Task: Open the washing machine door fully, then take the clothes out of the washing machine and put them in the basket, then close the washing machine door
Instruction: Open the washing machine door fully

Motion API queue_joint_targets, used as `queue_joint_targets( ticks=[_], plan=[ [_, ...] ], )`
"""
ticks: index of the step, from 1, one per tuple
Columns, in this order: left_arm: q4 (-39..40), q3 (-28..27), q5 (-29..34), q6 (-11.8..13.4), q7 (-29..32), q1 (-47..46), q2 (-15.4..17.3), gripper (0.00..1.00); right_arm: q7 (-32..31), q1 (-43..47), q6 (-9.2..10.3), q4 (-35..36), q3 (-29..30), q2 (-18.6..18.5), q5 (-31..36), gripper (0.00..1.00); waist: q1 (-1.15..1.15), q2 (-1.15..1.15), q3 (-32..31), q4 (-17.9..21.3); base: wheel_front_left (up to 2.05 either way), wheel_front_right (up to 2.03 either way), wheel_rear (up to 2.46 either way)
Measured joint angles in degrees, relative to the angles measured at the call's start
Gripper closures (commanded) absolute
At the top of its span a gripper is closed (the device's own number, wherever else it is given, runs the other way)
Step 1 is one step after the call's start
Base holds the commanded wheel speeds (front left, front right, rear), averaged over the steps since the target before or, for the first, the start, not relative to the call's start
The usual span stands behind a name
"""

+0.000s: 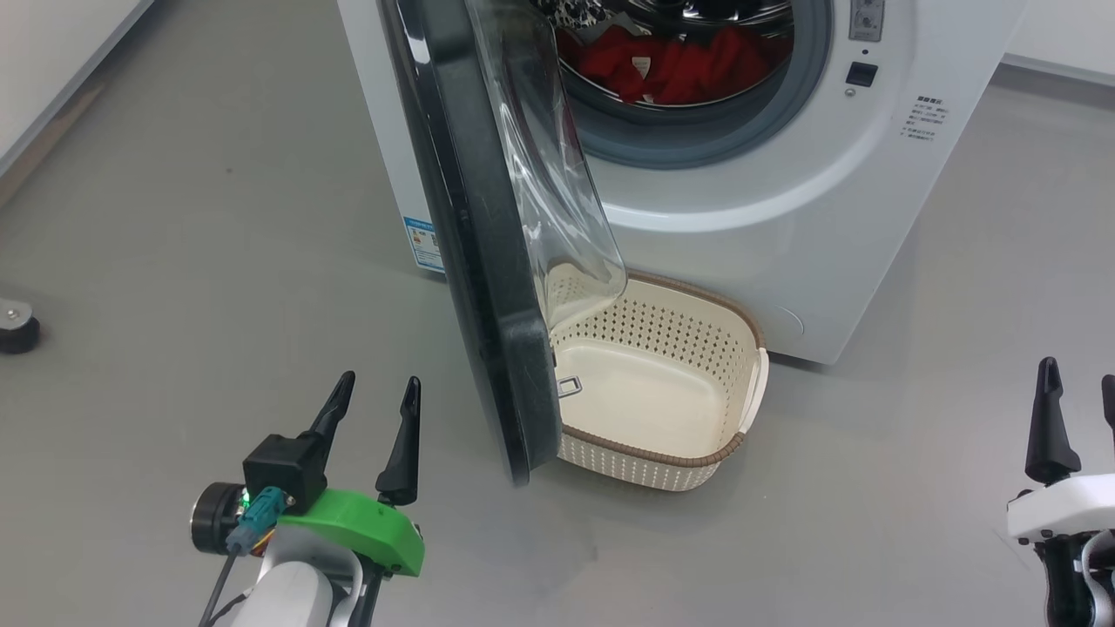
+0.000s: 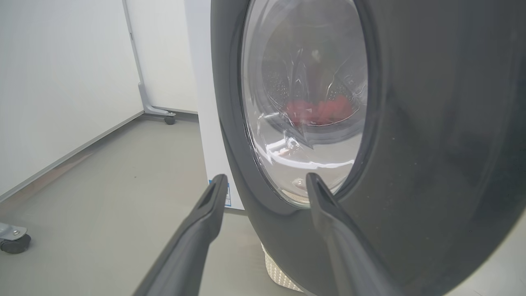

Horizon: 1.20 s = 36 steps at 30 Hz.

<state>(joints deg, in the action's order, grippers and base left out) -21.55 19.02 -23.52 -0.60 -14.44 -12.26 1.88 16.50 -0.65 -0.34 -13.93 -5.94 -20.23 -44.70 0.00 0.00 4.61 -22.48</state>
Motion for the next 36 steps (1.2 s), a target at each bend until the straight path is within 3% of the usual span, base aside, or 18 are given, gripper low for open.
queue_joint_targets(
  ticks=[9, 23, 36],
  plan=[
    [-0.2, -0.3, 0.0, 0.0, 0.0, 0.0, 0.0, 0.00, -1.5, 0.8, 5.05, 3.7, -2.0, -0.7, 11.3, 0.00, 0.00, 0.00, -0.3, 0.4, 0.00, 0.00, 0.00],
    [-0.5, -1.0, 0.2, 0.0, 0.0, 0.3, 0.0, 0.00, -1.6, 6.4, 6.38, 7.3, -1.9, 5.8, 18.3, 0.00, 0.00, 0.00, -0.2, 1.0, 0.00, 0.00, 0.00],
    [-0.8, -1.6, 0.2, -0.3, 0.0, 0.3, 0.0, 0.00, -1.6, 8.3, 6.64, 8.0, -1.7, 8.1, 22.3, 0.00, 0.00, 0.00, 0.0, 1.5, 0.00, 0.00, 0.00]
  ],
)
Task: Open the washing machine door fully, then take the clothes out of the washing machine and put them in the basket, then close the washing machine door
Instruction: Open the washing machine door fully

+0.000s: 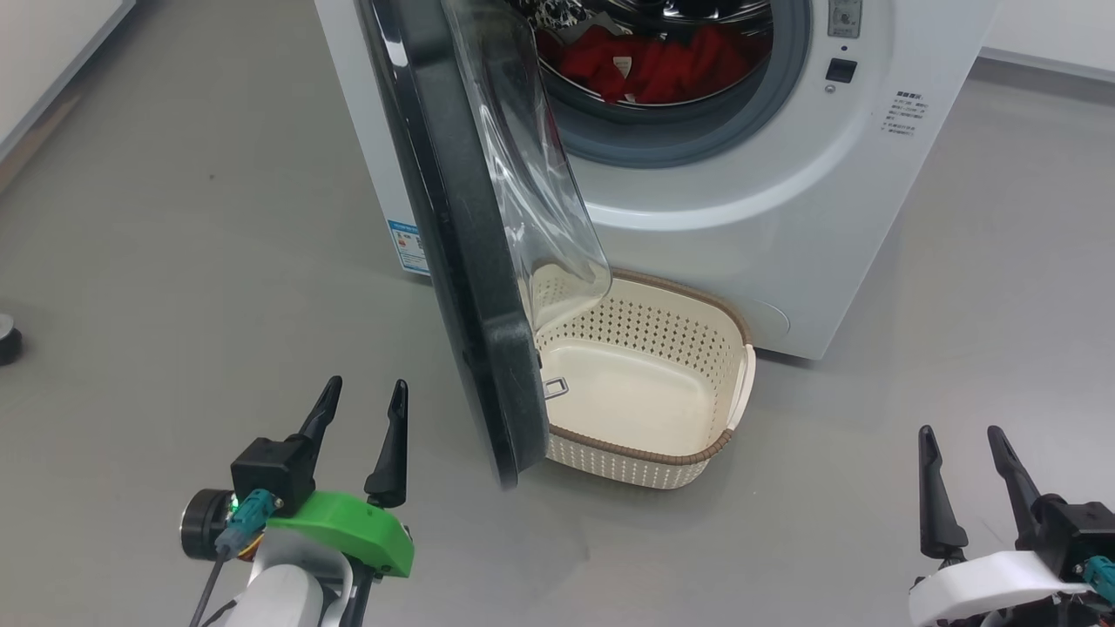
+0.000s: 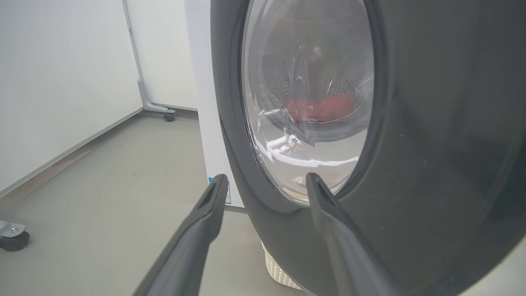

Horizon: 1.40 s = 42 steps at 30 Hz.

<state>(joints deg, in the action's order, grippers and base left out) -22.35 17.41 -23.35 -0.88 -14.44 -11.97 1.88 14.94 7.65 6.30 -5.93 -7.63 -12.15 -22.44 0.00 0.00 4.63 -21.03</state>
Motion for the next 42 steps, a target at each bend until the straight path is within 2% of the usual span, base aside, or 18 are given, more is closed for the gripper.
queue_joint_targets(
  ticks=[19, 20, 24, 35, 42],
  plan=[
    [-1.1, -0.3, 0.3, 0.0, 0.0, 0.0, 0.0, 0.00, 0.0, 1.2, 0.34, -0.1, 0.9, 3.0, 2.0, 0.00, 0.00, 0.00, -1.0, 0.5, 0.00, 0.00, 0.00],
    [-1.3, -0.4, 0.5, 0.0, 0.0, 0.1, 0.0, 0.04, 0.0, 1.2, 0.34, -0.2, 0.9, 3.3, 2.2, 0.00, 0.00, 0.00, -1.4, 0.6, 0.00, 0.00, 0.00],
    [-1.5, -0.3, 0.7, 0.0, 0.0, 0.1, 0.0, 1.00, 0.0, 1.3, 0.34, -0.2, 1.0, 3.5, 2.4, 0.00, 0.00, 0.00, -1.7, 0.8, 0.00, 0.00, 0.00],
    [-1.6, -0.7, 1.1, 0.0, 0.0, 0.1, 0.0, 1.00, 0.0, 2.3, 0.32, -0.3, 1.8, 4.6, 2.9, 0.00, 0.00, 0.00, -2.5, 1.0, 0.00, 0.00, 0.00],
    [8.4, -2.8, 4.5, 0.0, 0.0, -3.1, 0.0, 1.00, 0.0, 2.3, -0.35, -0.1, 2.4, 5.4, 4.1, 0.00, 0.00, 0.00, -3.4, 1.0, 0.00, 0.00, 0.00]
  ],
)
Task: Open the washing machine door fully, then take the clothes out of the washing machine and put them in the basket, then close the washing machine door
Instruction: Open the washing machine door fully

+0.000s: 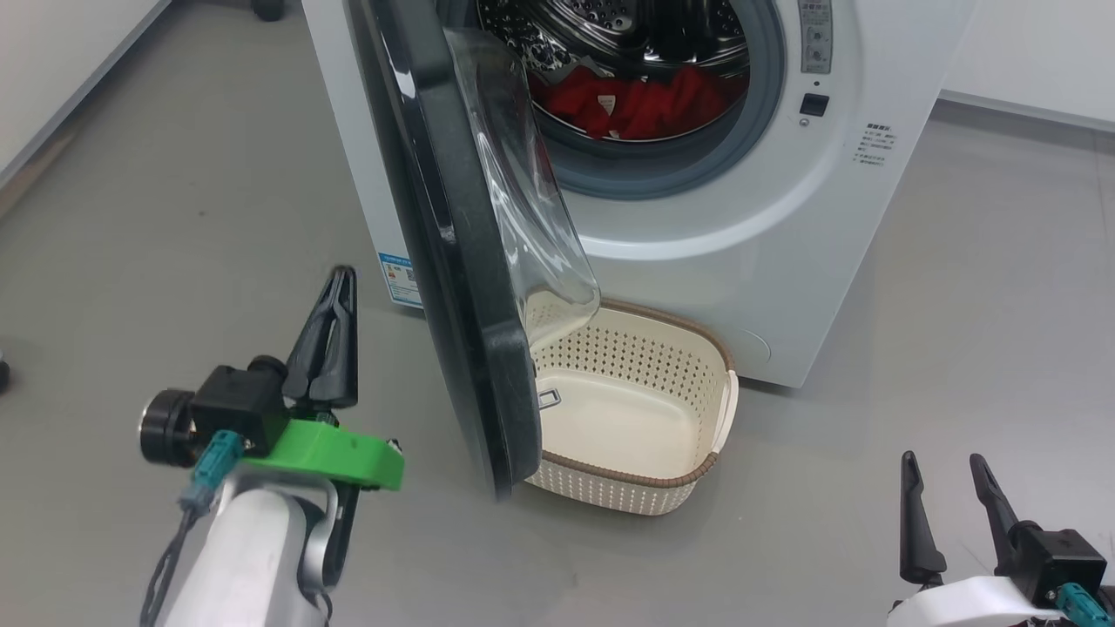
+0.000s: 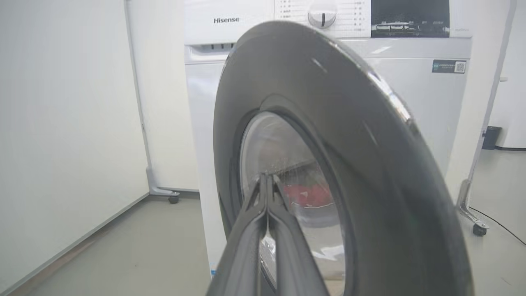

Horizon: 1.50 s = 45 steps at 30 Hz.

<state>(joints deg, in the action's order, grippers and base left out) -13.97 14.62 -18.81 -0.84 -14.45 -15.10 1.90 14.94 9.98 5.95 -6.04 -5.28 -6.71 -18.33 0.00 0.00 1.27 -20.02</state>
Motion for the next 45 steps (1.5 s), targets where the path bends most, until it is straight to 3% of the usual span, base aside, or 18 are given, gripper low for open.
queue_joint_targets(
  ticks=[7, 16, 29, 45],
  plan=[
    [12.0, 0.9, 1.3, 0.0, -0.3, -4.6, 0.0, 1.00, 0.0, 0.2, -0.53, 0.1, 0.2, 0.9, 0.7, 0.00, 0.00, 0.00, -1.1, 0.4, 0.00, 0.00, 0.00],
    [17.7, 9.4, 1.1, -0.9, -0.3, -5.6, 0.1, 1.00, 0.0, 0.2, -1.35, 0.1, -0.4, 1.4, 1.3, 0.00, 0.00, 0.00, -1.5, 1.9, 0.00, 0.00, 0.00],
    [15.7, 22.5, -1.5, -2.5, 6.0, -0.6, 0.6, 1.00, 0.0, 0.3, -1.83, 0.1, 0.4, 2.0, 1.6, 0.00, 0.00, 0.00, -1.0, 4.2, 0.00, 0.00, 0.00],
    [6.9, 21.2, -1.4, 0.2, 10.9, 3.7, 0.8, 1.00, 0.0, 0.3, -2.36, 0.2, 1.4, 2.6, 1.9, 0.00, 0.00, 0.00, -0.4, 4.7, 0.00, 0.00, 0.00]
  ],
)
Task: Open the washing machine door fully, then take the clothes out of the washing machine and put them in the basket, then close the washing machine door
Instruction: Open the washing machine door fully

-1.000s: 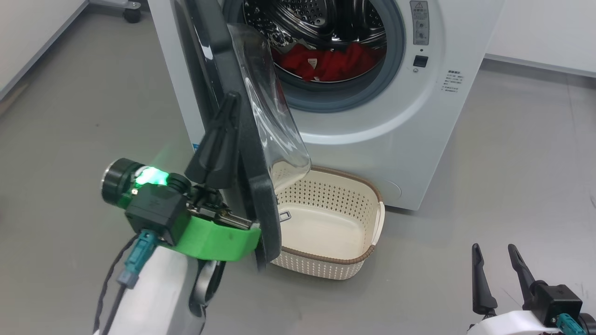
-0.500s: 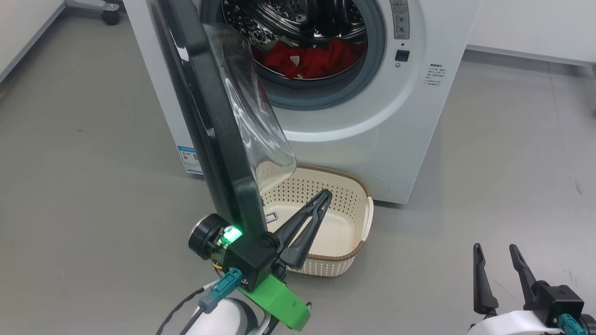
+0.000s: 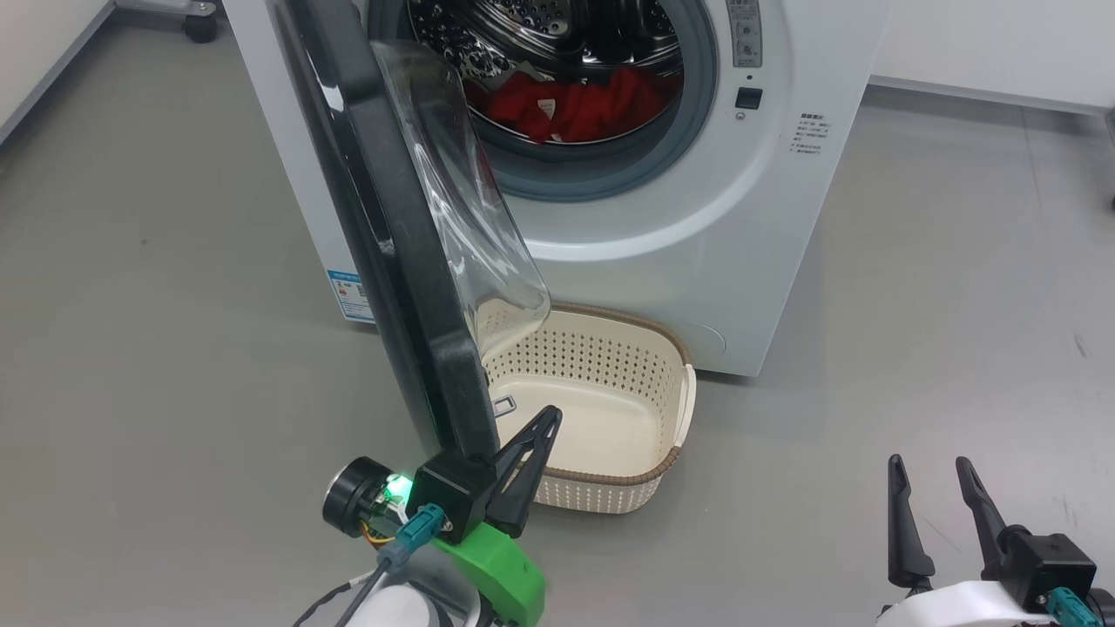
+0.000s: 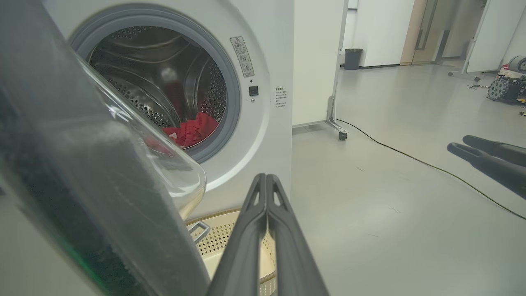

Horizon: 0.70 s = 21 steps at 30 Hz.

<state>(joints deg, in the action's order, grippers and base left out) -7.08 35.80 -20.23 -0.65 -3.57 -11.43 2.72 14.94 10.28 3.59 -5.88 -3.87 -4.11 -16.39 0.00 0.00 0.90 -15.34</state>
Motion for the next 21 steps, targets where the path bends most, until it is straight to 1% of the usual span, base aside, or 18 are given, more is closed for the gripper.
queue_joint_targets(
  ticks=[11, 21],
  plan=[
    [-3.4, -2.6, 0.1, 2.9, 0.0, 0.0, 0.0, 1.00, 0.0, 0.0, -0.58, -0.1, 0.4, 0.4, 0.3, 0.00, 0.00, 0.00, -0.2, 0.5, 0.00, 0.00, 0.00],
    [-4.3, -4.3, 0.0, 3.9, -0.7, 0.0, 0.0, 1.00, 0.0, 0.0, -0.99, -0.1, 1.0, 0.5, 0.4, 0.00, 0.00, 0.00, -0.1, 0.4, 0.00, 0.00, 0.00]
  ],
)
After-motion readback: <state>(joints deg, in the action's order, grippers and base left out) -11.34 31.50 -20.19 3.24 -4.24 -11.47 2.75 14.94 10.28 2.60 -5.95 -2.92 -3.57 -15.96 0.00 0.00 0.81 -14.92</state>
